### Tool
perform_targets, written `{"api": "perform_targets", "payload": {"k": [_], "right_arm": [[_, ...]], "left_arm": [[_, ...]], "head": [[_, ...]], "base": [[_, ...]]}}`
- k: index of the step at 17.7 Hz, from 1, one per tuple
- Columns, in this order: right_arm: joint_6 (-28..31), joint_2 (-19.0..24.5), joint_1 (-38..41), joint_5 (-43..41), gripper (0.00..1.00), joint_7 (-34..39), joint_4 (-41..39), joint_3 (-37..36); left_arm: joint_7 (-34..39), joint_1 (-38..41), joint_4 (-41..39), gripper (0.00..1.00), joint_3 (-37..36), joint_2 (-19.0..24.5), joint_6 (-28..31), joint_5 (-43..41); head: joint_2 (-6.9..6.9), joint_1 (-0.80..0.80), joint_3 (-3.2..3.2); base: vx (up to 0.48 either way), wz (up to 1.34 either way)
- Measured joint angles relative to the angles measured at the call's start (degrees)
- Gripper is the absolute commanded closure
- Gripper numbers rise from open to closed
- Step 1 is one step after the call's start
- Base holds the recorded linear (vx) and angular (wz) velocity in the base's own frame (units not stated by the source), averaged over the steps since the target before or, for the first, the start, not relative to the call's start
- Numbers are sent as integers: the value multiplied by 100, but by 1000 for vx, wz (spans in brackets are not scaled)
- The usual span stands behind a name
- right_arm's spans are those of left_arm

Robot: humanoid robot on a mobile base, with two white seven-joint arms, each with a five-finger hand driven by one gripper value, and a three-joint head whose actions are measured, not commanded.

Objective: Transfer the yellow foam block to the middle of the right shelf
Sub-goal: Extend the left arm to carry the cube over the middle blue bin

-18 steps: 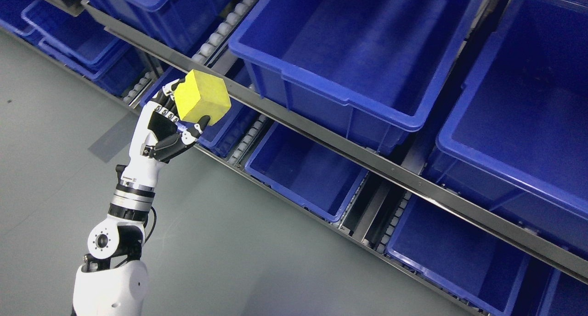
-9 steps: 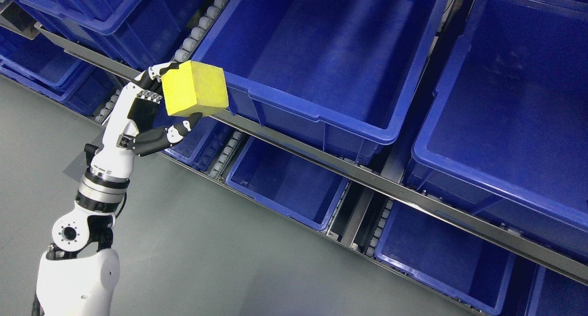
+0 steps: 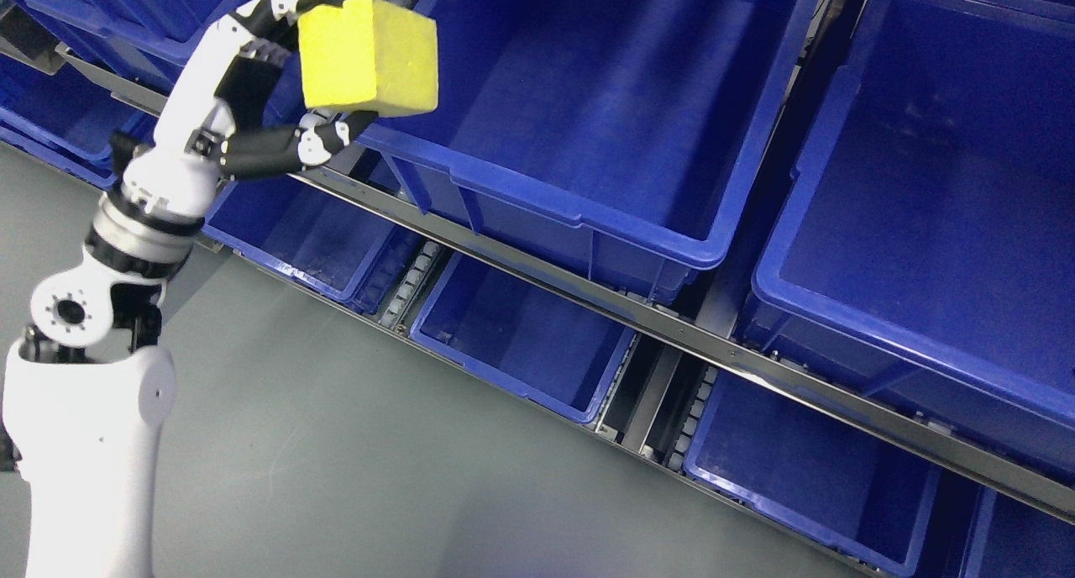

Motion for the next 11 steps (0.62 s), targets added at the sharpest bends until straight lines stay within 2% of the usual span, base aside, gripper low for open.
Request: {"api": "perform_targets", "payload": {"k": [5,8,11], "right_arm": [[0,0,1,0,0,0,0,0],[0,0,0,0,0,0,0,0],[0,0,1,0,0,0,0,0]], "left_arm": [[-1082,-1043,266,59,-535,287,320,-862],[-1633,-1394,546,58,-788,260,337,-1705],[-1887,-1717,931,57,-1019,112,344,-2583]], "head": [[0,0,0],[0,0,0],[1,0,0]], "base": [[12,-28],[1,-6],[-6,22]]}}
